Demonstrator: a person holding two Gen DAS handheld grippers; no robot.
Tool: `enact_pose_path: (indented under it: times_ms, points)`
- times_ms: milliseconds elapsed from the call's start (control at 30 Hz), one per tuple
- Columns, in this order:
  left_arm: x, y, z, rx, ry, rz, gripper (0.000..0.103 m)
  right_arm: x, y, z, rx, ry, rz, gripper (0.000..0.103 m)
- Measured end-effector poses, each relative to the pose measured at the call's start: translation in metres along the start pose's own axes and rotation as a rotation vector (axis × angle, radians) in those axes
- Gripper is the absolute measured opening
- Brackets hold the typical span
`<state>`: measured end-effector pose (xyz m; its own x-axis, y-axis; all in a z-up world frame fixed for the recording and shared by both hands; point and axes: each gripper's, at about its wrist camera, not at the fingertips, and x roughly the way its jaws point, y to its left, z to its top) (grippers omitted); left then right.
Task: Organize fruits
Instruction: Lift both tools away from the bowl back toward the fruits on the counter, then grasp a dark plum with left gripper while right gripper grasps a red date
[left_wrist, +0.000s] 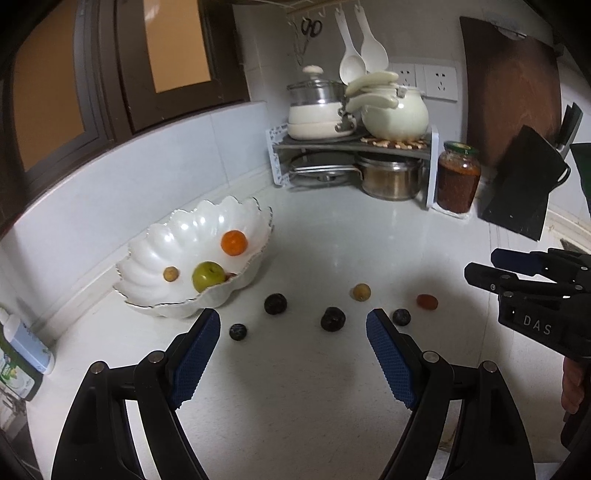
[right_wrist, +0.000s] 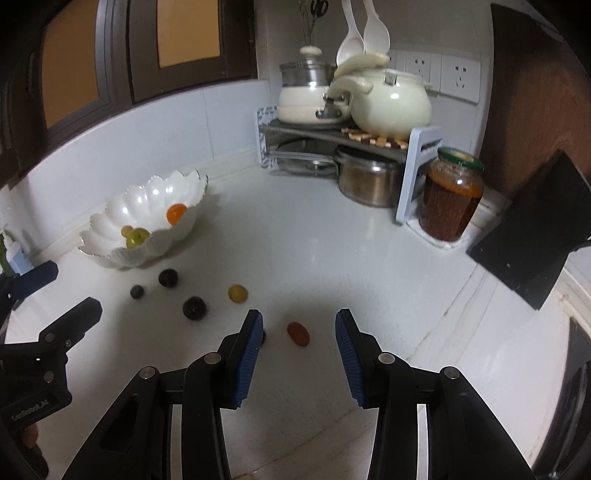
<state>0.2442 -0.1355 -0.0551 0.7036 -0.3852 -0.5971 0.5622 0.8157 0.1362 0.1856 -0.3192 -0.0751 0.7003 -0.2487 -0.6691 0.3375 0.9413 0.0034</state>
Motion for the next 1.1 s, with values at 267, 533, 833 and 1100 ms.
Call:
enact_pose_path:
  times_ms: [267, 533, 833, 1100]
  points:
    - [0.028, -0.01, -0.002, 0.03, 0.035, -0.035, 0.078, 0.027, -0.006, -0.008, 0.008, 0.059, 0.016, 0.042]
    - [0.056, -0.016, -0.002, 0.041, 0.066, -0.062, 0.074, 0.05, -0.008, -0.01, 0.0, 0.096, 0.033, 0.042]
    - [0.083, -0.022, -0.008, 0.053, 0.117, -0.084, 0.067, 0.068, -0.006, -0.012, -0.034, 0.107, 0.04, 0.042]
    - [0.102, -0.024, -0.01, 0.054, 0.153, -0.103, 0.061, 0.083, -0.007, -0.013, -0.045, 0.127, 0.044, 0.041]
